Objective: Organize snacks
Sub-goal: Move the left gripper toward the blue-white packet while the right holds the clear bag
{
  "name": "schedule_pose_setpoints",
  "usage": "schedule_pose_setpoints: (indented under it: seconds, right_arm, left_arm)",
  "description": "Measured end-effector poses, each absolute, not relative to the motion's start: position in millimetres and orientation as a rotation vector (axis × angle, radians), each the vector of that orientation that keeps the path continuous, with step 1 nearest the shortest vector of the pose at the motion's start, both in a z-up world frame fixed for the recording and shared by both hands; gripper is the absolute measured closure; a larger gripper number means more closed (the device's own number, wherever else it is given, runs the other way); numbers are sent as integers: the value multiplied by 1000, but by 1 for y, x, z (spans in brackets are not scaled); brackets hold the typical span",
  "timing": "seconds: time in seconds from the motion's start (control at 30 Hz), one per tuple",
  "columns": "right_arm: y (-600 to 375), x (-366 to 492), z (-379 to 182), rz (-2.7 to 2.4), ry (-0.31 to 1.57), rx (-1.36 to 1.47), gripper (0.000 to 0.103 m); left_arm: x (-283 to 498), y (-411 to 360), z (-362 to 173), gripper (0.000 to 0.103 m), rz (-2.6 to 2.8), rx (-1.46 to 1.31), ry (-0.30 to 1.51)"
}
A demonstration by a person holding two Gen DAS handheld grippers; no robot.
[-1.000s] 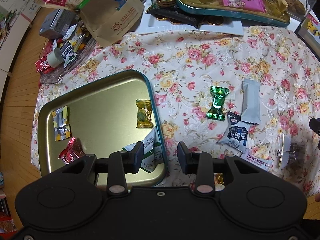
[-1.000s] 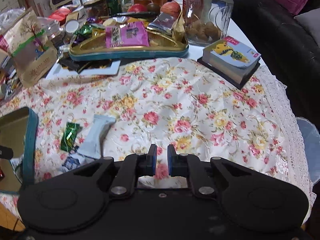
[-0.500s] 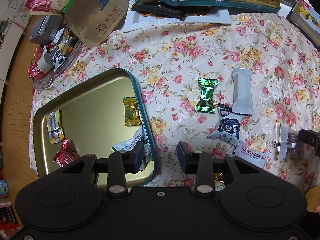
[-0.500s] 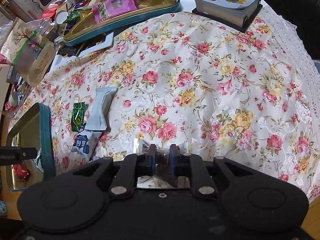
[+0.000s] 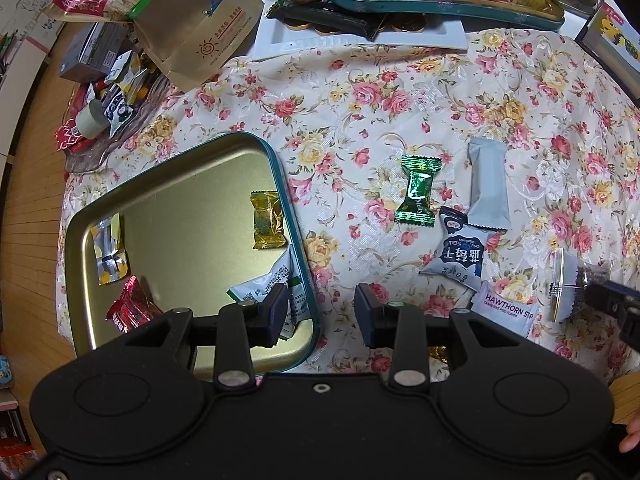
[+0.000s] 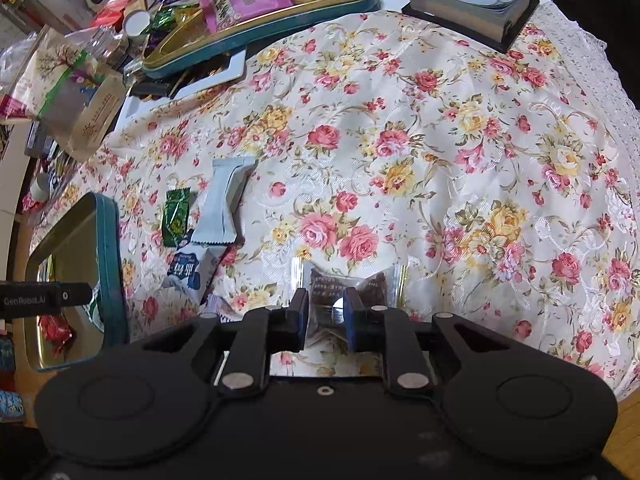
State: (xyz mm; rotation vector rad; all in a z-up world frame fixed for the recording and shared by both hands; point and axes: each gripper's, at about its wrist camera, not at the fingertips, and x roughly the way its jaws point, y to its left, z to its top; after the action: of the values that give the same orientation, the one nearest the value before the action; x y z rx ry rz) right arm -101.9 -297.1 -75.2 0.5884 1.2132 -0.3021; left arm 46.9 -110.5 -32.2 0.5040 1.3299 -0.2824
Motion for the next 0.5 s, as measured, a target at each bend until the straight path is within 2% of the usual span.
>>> schedule_pose_setpoints:
  seconds: [0.3,0.5]
  right_arm:
    - [-269,-103,-93,-121,1395,593,83]
    - [-274,-85,-90,-224,1272,533,82]
  left_arm:
    - [48,-105,-35,57,-264,503,1339]
    - [46,-104,-34,57,-276,503,1335]
